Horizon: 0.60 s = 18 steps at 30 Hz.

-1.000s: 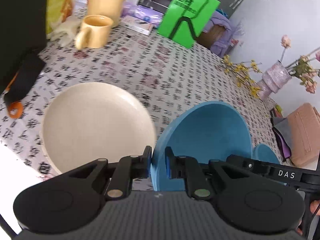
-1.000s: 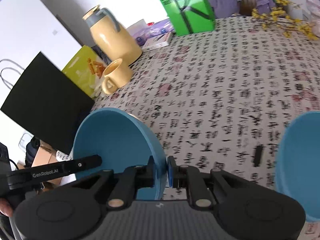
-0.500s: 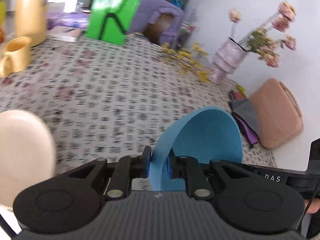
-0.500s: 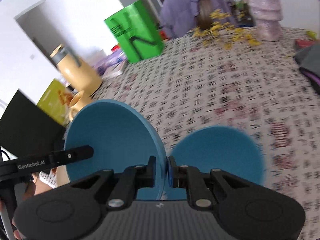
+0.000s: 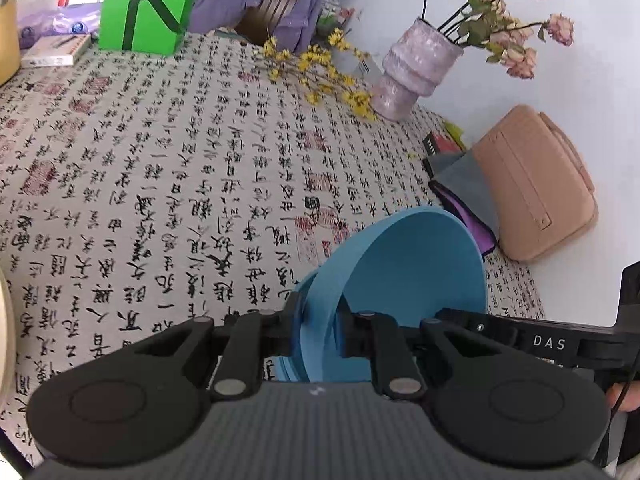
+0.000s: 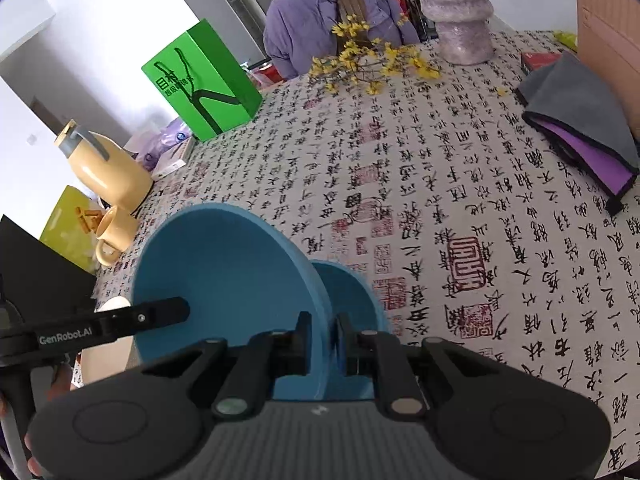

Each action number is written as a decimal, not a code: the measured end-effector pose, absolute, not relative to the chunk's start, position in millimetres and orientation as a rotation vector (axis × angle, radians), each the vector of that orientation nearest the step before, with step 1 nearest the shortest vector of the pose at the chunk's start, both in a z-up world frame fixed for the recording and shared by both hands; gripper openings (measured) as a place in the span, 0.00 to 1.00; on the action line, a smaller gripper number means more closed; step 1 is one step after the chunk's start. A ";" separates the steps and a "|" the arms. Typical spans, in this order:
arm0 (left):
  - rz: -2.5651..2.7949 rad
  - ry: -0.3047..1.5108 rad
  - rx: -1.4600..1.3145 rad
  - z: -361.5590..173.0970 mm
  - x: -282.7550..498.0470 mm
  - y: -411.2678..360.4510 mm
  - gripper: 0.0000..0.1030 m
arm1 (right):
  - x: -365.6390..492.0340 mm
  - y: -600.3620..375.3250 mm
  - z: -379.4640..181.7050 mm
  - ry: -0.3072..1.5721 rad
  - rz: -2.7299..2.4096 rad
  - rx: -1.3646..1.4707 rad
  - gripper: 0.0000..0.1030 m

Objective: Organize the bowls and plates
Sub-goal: 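Carry the blue bowl with both tools toward the nested blue bowls, then lower the blue bowl into the nested bowls and open both tools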

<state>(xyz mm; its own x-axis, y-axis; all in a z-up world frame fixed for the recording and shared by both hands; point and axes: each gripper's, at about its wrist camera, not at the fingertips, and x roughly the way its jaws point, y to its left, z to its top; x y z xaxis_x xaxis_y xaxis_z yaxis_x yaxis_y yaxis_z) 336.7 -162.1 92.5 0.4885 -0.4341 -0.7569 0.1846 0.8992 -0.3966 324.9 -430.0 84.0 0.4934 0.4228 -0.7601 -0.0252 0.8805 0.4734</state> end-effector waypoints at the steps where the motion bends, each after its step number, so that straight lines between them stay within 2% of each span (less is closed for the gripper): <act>1: -0.383 1.001 -0.277 90.3 338.0 -163.4 0.14 | 326.2 -430.3 81.6 1.032 0.283 0.432 0.13; 5: -0.382 1.016 -0.276 86.0 340.6 -165.2 0.14 | 327.8 -431.4 73.8 1.055 0.290 0.420 0.13; 15: -0.378 1.059 -0.278 70.0 348.8 -166.9 0.15 | 330.2 -430.7 73.7 1.037 0.283 0.346 0.25; 18: -0.385 1.047 -0.270 73.8 347.1 -164.8 0.16 | 329.8 -430.5 72.9 1.040 0.287 0.328 0.25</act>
<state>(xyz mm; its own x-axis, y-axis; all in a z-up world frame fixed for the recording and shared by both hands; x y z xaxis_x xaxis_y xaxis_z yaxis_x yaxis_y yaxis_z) 347.1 -164.8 73.8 0.4432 -0.4323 -0.7853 0.1794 0.9011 -0.3948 329.8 -430.5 72.9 0.4772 0.3829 -0.7910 -0.0762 0.9147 0.3969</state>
